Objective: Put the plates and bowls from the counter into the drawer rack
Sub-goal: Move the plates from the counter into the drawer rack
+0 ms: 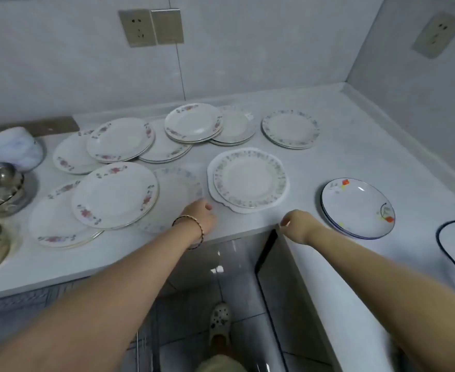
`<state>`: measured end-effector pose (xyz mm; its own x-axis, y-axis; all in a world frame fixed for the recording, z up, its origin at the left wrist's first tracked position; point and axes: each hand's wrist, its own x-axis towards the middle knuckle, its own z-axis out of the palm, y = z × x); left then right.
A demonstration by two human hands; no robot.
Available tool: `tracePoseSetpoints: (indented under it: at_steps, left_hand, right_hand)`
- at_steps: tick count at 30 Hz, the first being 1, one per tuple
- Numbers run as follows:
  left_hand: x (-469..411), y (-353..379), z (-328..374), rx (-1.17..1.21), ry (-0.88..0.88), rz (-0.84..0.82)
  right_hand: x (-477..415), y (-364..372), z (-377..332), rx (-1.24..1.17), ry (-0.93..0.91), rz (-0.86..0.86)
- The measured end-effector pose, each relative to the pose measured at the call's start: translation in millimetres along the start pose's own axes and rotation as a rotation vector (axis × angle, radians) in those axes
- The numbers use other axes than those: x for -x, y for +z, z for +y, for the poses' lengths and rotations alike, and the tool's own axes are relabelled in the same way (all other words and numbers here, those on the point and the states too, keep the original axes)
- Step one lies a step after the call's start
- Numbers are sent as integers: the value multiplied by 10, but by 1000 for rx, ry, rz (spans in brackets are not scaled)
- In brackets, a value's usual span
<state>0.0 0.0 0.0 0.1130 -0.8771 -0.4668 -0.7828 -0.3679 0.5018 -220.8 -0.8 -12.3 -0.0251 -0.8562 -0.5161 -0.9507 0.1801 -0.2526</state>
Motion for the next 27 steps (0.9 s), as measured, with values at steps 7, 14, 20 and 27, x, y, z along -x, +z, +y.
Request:
tracePoseSetpoints:
  at_steps: [7,14,20,27]
  left_hand:
    - [-1012,30,363,96,-66,-37]
    - [-1958,85,539,-2,-278,-114]
    - [-2180,220,494,-34,-334,-121]
    - [-2103,113,432,207,-265,-53]
  right_hand:
    - [-1068,-281,-56,-147,120,60]
    - [-2111,-396,-28,-389,372,-3]
    - [-2286,-348,3,-650,404,105]
    - [-1988,-294,47,-722,450,167]
